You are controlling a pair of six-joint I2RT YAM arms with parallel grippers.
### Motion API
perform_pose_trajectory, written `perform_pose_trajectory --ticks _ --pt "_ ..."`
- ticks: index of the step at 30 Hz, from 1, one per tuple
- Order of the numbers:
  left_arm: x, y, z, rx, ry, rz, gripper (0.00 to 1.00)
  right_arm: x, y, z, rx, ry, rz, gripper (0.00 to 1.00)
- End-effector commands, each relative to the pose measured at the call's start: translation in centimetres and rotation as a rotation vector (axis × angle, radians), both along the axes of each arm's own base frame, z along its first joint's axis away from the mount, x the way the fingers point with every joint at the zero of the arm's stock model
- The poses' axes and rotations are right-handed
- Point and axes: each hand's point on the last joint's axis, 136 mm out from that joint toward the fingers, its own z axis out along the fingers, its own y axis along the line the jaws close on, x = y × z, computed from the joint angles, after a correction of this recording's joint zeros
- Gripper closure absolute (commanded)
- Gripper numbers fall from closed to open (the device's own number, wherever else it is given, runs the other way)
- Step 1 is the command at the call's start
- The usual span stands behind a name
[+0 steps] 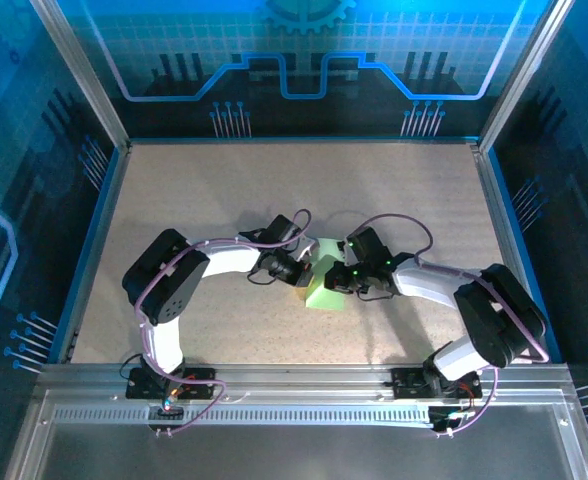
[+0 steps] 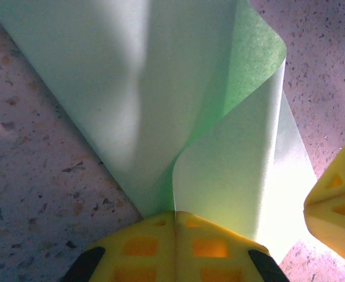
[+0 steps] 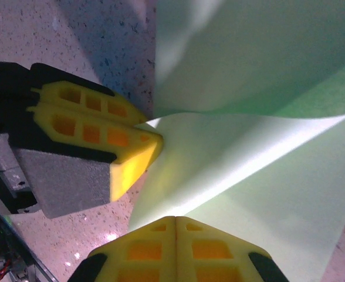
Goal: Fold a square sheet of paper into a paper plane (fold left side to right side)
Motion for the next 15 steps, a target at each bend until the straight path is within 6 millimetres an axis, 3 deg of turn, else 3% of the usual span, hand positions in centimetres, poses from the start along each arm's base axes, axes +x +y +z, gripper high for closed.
perform_pose_trajectory --ticks 1,15 --pt "-1.25 0.88 -1.97 0.069 0.048 -0.023 0.98 0.82 1.23 0.71 0.038 -0.012 0.024 1.0" --pt "-1.31 0.99 -1.99 0.076 0.048 -0.023 0.98 0.94 1.63 -0.21 0.041 0.001 0.04 1.0"
